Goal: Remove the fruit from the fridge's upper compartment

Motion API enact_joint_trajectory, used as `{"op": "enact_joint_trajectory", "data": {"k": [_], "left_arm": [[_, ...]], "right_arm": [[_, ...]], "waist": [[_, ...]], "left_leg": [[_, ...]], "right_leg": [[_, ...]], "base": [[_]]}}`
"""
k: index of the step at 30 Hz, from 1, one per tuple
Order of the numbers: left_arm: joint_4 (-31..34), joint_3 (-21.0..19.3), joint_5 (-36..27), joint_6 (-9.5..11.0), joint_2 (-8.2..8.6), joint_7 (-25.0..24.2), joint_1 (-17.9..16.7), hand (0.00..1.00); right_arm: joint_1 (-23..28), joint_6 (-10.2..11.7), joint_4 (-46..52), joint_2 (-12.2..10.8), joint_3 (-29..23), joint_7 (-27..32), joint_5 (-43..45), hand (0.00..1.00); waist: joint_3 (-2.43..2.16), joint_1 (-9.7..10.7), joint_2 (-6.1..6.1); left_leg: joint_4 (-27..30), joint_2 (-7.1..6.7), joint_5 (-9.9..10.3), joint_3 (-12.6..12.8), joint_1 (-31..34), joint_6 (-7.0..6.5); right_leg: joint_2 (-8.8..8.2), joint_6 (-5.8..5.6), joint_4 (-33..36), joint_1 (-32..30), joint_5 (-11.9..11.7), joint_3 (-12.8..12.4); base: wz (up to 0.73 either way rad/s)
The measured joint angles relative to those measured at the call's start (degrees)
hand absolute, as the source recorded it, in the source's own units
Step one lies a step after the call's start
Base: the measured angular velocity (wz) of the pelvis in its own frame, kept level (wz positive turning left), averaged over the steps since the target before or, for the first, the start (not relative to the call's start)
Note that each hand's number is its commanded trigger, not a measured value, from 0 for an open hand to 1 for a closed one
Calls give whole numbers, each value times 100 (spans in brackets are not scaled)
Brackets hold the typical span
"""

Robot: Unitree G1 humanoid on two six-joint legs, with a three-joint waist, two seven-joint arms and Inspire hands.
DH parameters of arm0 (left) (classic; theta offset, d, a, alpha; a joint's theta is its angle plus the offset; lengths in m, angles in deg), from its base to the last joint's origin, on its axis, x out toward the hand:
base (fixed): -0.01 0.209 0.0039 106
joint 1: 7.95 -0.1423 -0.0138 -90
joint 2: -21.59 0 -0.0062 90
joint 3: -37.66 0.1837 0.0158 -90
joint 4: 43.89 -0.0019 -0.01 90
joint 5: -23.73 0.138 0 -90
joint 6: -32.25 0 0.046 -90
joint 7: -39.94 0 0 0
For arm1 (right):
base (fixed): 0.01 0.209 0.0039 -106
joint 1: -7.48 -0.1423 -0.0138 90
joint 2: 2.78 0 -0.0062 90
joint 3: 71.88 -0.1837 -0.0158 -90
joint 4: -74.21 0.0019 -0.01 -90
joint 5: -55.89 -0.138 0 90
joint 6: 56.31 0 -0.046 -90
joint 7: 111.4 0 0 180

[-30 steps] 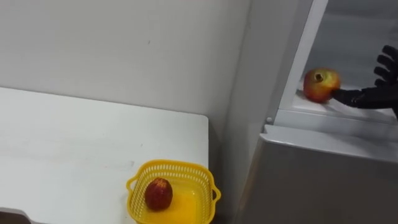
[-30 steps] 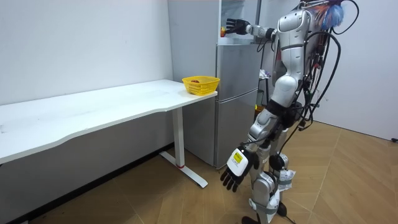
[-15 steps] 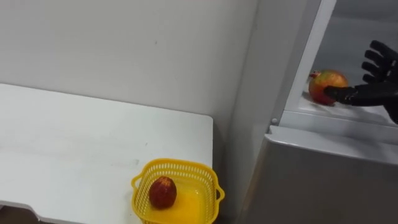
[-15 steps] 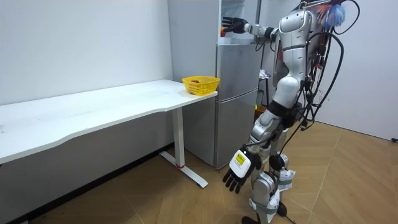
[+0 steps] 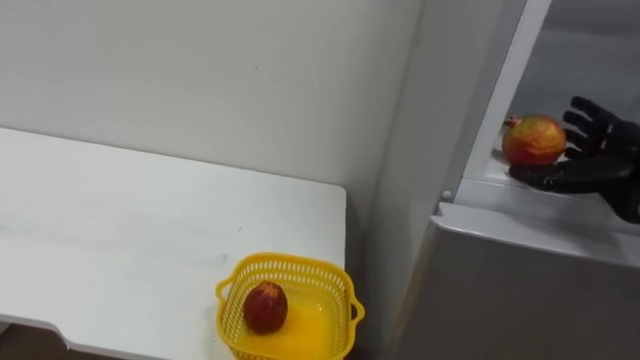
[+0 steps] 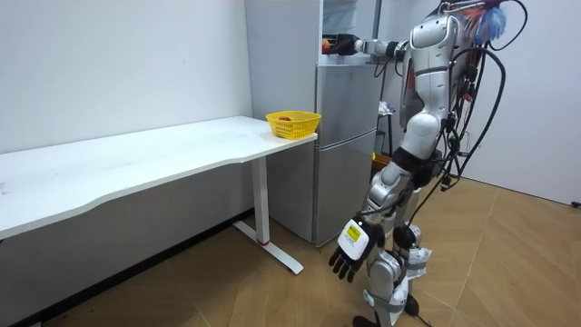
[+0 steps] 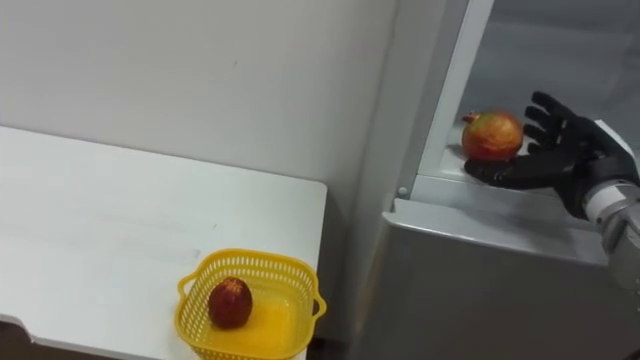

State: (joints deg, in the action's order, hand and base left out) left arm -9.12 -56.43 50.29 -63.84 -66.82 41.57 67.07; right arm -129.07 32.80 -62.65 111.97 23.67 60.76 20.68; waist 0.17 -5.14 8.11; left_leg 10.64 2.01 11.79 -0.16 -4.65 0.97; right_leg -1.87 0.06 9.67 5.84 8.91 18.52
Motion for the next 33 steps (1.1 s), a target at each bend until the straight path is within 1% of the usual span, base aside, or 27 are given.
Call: {"op": "enact_joint_trajectory", "data": {"k": [3, 5, 6, 7, 10, 13, 16, 20, 25, 28, 30, 33], "left_arm": [[0, 1, 3, -32, 0, -16, 0, 0], [1, 1, 2, -68, -3, -66, 0, 0], [2, 1, 2, -81, -4, -89, 3, 0], [2, 3, 2, -111, -4, -129, 13, 0], [2, 2, 2, -114, -11, -234, 40, 0], [4, 3, 6, -117, -12, -303, 71, 0], [4, 96, 7, -118, -25, -356, 107, 0], [-7, 108, 8, -103, -34, -404, 106, 0], [-6, 218, 19, -92, -37, -476, 172, 0], [-7, 217, 24, -85, -36, -478, 199, 0], [-6, 221, 14, -85, -35, -472, 186, 0], [3, 226, 1, -87, -36, -440, 191, 0]], "right_arm": [[0, 0, -57, 0, 0, -79, 105, 0], [-1, 1, -177, 0, 0, -105, 129, 1], [0, 0, -208, 0, 2, -106, 141, 92], [0, -1, -267, 0, 3, -109, 182, 100], [0, -6, -425, 0, 3, -109, 199, 100], [-1, -44, -433, 0, 3, -118, 264, 100], [-6, -38, -409, 0, -4, -95, 488, 100], [-25, -38, -220, 0, -3, -74, 836, 100], [-30, 18, -157, 0, -3, -28, 881, 100], [-81, 31, -106, -1, -4, 111, 881, 100], [-81, 31, 17, 0, -5, 143, 879, 100], [-81, 32, 118, -1, -3, 149, 870, 100]], "waist": [[-10, -10, 15], [-30, -30, 50], [-35, -38, 62], [-36, -64, 83], [-25, -121, 120], [-1, -138, 169], [3, -131, 175], [0, -141, 179], [7, -146, 169], [18, -174, 151], [34, -162, 117], [29, -139, 56]], "left_leg": [[8, 0, 0, -13, 2, 1], [15, 0, 0, -21, 5, 1], [18, -2, 0, -25, 5, 1], [27, -3, 0, -26, 6, 1], [36, -6, 0, -30, 11, 1], [70, -15, 2, -37, 55, 2], [111, -29, 2, -55, 103, 2], [112, -30, 1, -55, 101, 1], [114, -31, 1, -55, 96, 1], [82, -26, 1, -39, 89, 1], [71, -26, 1, -37, 85, 1], [59, -20, 0, -34, 78, 1]], "right_leg": [[0, 0, -2, 12, 0, 29], [-1, 0, -4, 21, 0, 43], [-2, 0, -4, 22, 0, 44], [-2, 0, -4, 24, 0, 44], [-5, 0, -5, 29, 0, 44], [-8, 9, -18, 19, 6, 43], [-13, 16, -19, -13, 7, 32], [-14, 23, -16, -16, 12, 35], [-15, 23, -16, -22, 11, 32], [-10, 23, -16, -33, 12, 11], [-11, 23, -8, -37, 11, 10], [-8, 22, 0, -40, 11, 15]], "base": [[1], [0], [0], [0], [0], [1], [1], [0], [0], [-1], [0], [0]]}}
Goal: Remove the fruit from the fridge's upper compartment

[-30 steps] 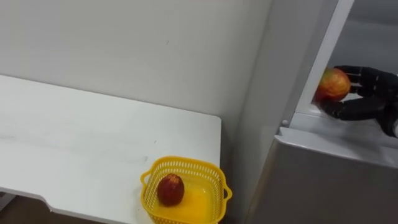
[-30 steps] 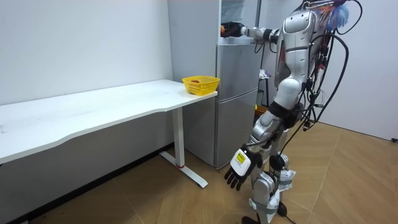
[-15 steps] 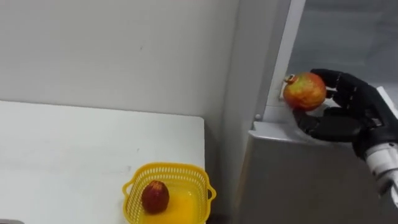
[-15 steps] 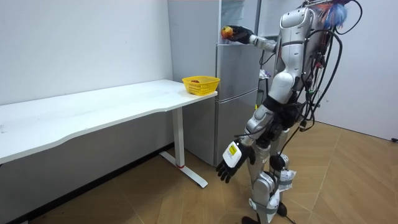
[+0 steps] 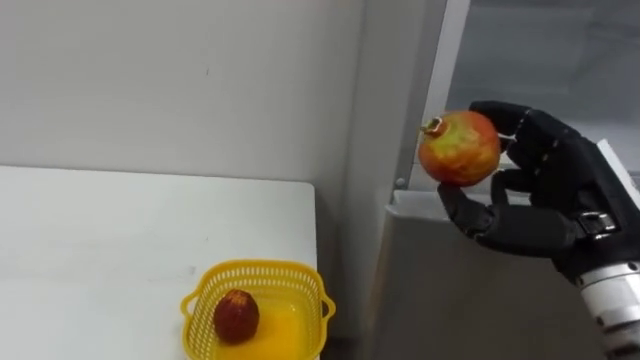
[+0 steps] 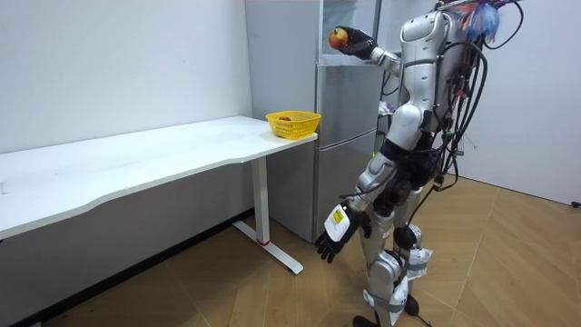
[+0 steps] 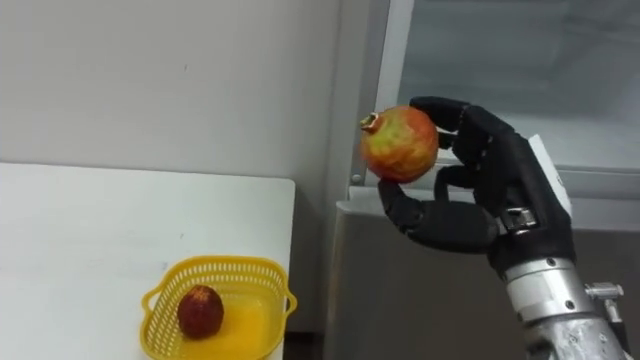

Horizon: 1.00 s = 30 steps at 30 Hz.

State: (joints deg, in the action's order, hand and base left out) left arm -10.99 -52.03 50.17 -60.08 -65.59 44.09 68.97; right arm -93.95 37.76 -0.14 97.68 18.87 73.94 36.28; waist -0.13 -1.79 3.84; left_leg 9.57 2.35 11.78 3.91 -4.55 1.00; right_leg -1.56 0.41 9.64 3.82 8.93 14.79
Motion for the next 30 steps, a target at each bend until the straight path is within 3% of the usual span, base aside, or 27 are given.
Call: {"op": "enact_joint_trajectory", "data": {"k": [4, 12, 15, 17, 19, 20, 25, 30], "left_arm": [[-53, 128, -10, 10, 9, 69, 51, 0], [-360, 231, 47, 111, 173, 60, 421, 0], [-358, 350, 4, 99, 138, 59, 437, 0], [-366, 471, 5, 87, 106, 58, 455, 0], [-403, 529, 6, 66, 90, 33, 467, 0], [-482, 547, 9, 42, 96, 8, 479, 0], [-513, 559, 7, -28, 85, -108, 480, 0], [-497, 565, 5, -35, 104, -139, 473, 0]], "right_arm": [[64, 13, 162, -66, 152, -231, 433, 100], [54, 15, 140, -669, 529, -797, 1580, 100], [47, 10, 80, -674, 835, -1035, 1695, 100], [3, 2, -143, -671, 1040, -1232, 1757, 100], [-63, -81, -376, -672, 1191, -1306, 1827, 100], [-199, -111, -601, -686, 1241, -1396, 1823, 100], [-1008, -134, -1774, -716, 1347, -1400, 1812, 100], [-1114, -136, -2410, -715, 1428, -1337, 1824, 100]], "waist": [[-4, -32, -5], [-1, -360, 47], [19, -468, 88], [60, -525, 160], [28, -579, 245], [44, -638, 271], [70, -768, 269], [95, -921, 265]], "left_leg": [[-6, 3, 0, 38, 4, 0], [-14, 8, 0, 50, 32, 0], [-12, 11, 0, 45, 32, 0], [4, 3, 1, -19, 93, -2], [35, -3, 0, -84, 179, -1], [65, -2, 0, -85, 193, -1], [117, -9, 1, -145, 249, -2], [142, -8, 1, -249, 317, 0]], "right_leg": [[4, 0, 17, -34, 0, -46], [5, 1, 63, -97, -1, -53], [3, 1, 98, -110, -1, -56], [-3, 1, 98, -117, -1, -35], [-3, 2, 102, -162, -1, -33], [-1, 5, 107, -169, -3, -32], [-15, 11, 112, -179, -9, 70], [-21, 11, 107, -181, -9, 190]], "base": [[-5], [-2], [0], [11], [14], [6], [6], [11]]}}
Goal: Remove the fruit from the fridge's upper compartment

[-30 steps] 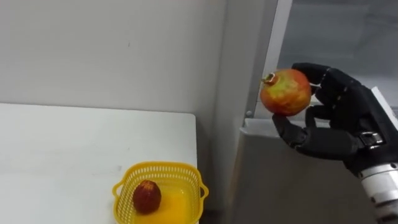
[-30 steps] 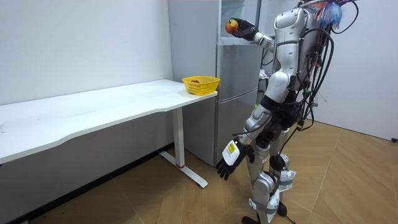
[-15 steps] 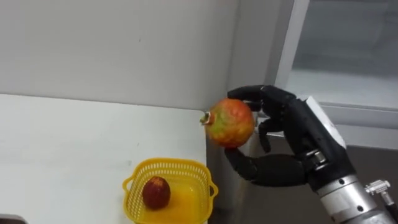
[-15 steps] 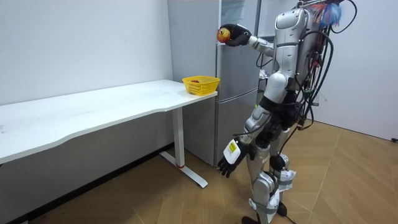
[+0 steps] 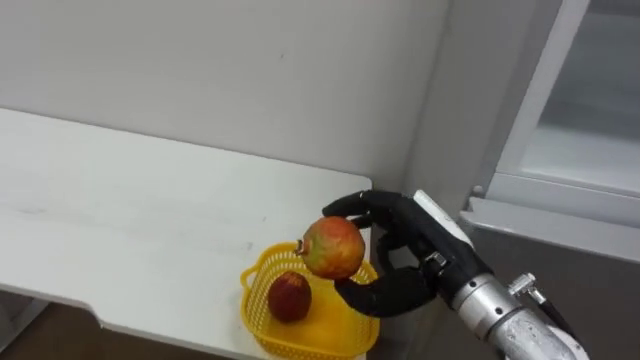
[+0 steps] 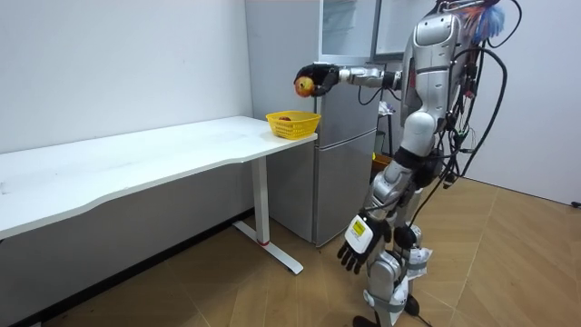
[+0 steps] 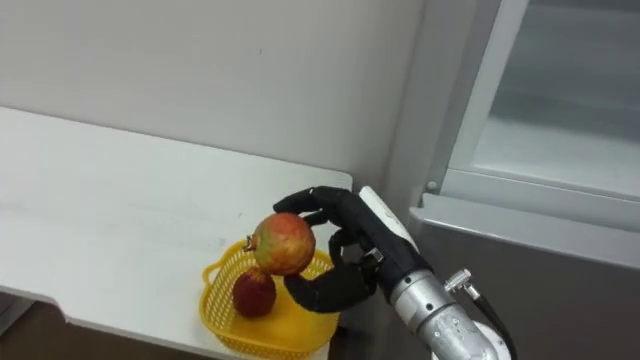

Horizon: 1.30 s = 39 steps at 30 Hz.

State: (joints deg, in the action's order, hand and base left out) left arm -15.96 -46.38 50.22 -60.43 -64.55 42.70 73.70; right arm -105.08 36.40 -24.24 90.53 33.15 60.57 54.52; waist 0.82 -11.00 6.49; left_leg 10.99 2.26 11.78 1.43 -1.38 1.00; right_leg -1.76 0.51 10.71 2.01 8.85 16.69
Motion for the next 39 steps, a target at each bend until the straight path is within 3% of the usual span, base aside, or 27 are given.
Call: {"op": "enact_joint_trajectory", "data": {"k": [3, 8, 9, 10, 16, 39], "left_arm": [[28, -3, 3, -1, 6, -3, 23, 0], [18, -4, 34, -112, 3, -144, 151, 0], [21, -7, 42, -114, -2, -167, 157, 0], [26, -7, 47, -115, -11, -212, 196, 0], [27, -13, 55, -221, -9, -358, 190, 0], [226, -25, 43, -221, -22, -460, 193, 0]], "right_arm": [[-2, -28, -256, -1, 46, 52, 140, 100], [-174, -40, -1054, 0, 346, 185, 255, 100], [-203, -41, -1152, -2, 370, 186, 270, 7], [-238, -44, -1306, -10, 379, 186, 285, 0], [-377, -46, -1795, -120, 380, 195, 279, 0], [-379, -41, -1885, -140, 344, 453, 42, 0]], "waist": [[38, -86, 9], [31, -203, 54], [25, -207, 63], [15, -208, 83], [7, -219, 108], [30, -202, 87]], "left_leg": [[-2, -5, 0, -15, 14, 0], [-6, -3, -2, -70, 35, 2], [-5, -6, -2, -88, 47, 2], [21, -8, -2, -112, 58, 2], [75, -13, -2, -182, 84, 2], [169, -85, -3, -234, 112, -1]], "right_leg": [[-8, 0, -6, -5, 0, 21], [-12, -7, -11, -14, 4, 107], [-14, -7, -12, -14, 5, 122], [-15, -8, -13, -14, 5, 136], [-31, -9, -8, 29, 6, 227], [-94, -14, -14, 88, 99, 313]], "base": [[0], [4], [12], [13], [9], [2]]}}
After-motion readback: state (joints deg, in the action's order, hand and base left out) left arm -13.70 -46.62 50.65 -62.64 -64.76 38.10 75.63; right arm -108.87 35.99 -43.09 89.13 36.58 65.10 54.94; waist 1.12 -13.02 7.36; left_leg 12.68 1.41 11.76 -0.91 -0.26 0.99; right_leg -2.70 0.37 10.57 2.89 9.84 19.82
